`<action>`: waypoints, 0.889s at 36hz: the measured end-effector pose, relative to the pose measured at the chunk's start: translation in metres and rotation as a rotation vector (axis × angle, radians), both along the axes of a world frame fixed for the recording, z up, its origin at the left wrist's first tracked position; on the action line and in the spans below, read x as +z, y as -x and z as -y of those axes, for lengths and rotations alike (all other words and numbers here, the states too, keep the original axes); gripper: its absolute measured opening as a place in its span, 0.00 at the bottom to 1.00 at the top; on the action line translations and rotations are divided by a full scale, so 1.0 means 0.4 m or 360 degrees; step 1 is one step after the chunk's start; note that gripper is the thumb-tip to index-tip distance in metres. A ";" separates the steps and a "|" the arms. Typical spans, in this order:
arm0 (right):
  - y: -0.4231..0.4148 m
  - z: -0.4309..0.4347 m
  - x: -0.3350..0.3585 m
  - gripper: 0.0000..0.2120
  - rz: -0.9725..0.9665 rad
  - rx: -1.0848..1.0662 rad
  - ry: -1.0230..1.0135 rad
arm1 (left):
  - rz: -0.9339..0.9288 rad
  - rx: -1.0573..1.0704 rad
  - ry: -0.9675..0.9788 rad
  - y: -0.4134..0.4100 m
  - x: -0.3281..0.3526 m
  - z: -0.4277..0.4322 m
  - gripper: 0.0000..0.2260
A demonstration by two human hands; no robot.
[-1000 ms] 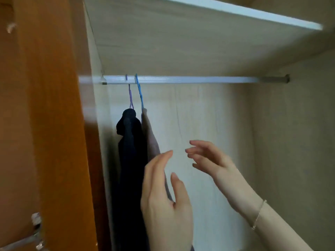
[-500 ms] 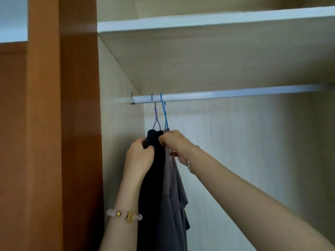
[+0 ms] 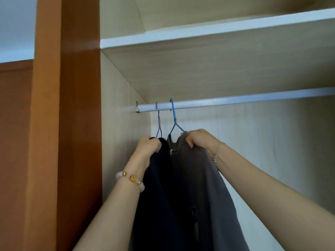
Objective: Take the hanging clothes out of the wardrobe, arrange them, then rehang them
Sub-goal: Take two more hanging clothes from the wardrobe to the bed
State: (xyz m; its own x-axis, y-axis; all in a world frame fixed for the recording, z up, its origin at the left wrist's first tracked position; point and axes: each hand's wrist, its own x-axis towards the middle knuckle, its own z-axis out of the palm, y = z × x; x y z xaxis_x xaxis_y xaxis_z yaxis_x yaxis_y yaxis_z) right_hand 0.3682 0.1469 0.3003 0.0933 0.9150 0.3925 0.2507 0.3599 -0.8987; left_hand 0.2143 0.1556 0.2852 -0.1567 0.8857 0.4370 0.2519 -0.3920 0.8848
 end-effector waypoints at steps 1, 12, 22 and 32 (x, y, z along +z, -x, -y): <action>-0.007 0.001 0.008 0.24 0.0035 -0.0010 -0.0012 | 0.0027 0.0008 -0.0013 0.002 0.001 -0.005 0.12; -0.095 0.074 0.014 0.20 -0.0050 0.0095 -0.0241 | 0.0070 -0.0022 -0.0134 -0.005 0.097 -0.041 0.18; -0.201 0.172 -0.208 0.30 0.0004 0.0145 -0.0153 | 0.0154 -0.0137 0.0011 -0.049 -0.013 -0.032 0.15; -0.255 0.261 -0.416 0.27 0.0069 0.0209 -0.0016 | 0.0073 -0.0098 0.0106 -0.057 0.020 -0.029 0.14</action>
